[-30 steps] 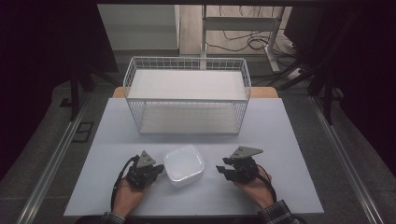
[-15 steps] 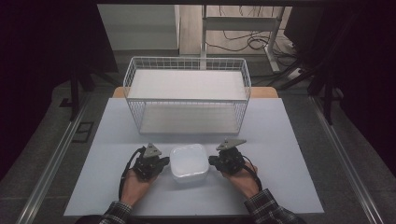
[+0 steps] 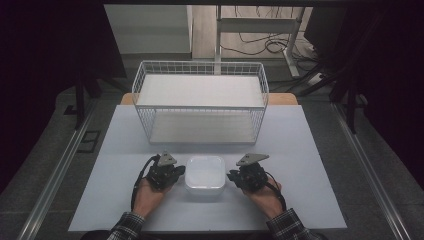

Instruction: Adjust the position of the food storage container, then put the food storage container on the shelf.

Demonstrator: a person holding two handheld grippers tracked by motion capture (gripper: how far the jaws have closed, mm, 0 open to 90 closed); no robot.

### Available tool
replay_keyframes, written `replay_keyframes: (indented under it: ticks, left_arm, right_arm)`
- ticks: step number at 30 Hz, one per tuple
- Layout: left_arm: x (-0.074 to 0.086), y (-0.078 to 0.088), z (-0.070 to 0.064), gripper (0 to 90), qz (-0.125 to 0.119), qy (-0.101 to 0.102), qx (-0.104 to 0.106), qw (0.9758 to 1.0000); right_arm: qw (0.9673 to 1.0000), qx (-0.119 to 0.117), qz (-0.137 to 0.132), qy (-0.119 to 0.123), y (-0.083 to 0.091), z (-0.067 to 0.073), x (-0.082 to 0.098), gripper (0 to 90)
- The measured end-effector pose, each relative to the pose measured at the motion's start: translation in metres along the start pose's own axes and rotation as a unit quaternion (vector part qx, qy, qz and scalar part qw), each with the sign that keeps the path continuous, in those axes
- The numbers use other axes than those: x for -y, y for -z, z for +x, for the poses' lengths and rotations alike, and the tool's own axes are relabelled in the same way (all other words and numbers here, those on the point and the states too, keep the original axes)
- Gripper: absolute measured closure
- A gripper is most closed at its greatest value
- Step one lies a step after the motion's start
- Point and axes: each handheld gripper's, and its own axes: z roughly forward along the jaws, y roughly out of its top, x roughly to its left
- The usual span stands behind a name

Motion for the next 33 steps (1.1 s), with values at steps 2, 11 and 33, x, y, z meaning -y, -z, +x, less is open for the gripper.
replay_keyframes:
  ticks: [2,11,33]
  left_arm:
    - [0.002,0.005,0.002,78.1,-0.001,-0.002,-0.002,1.0]
    - [0.012,0.022,0.009,31.4,-0.026,-0.002,0.016,0.9995]
    - [-0.015,0.007,-0.005,16.5,-0.037,0.023,0.095,0.9945]
  right_arm:
    - [0.9999,0.009,-0.009,-0.002,0.004,-0.003,0.001,66.0]
    - [0.999,-0.002,-0.036,-0.025,0.016,-0.019,0.007,31.6]
    - [0.9965,-0.057,-0.048,-0.037,0.007,0.006,-0.017,17.4]
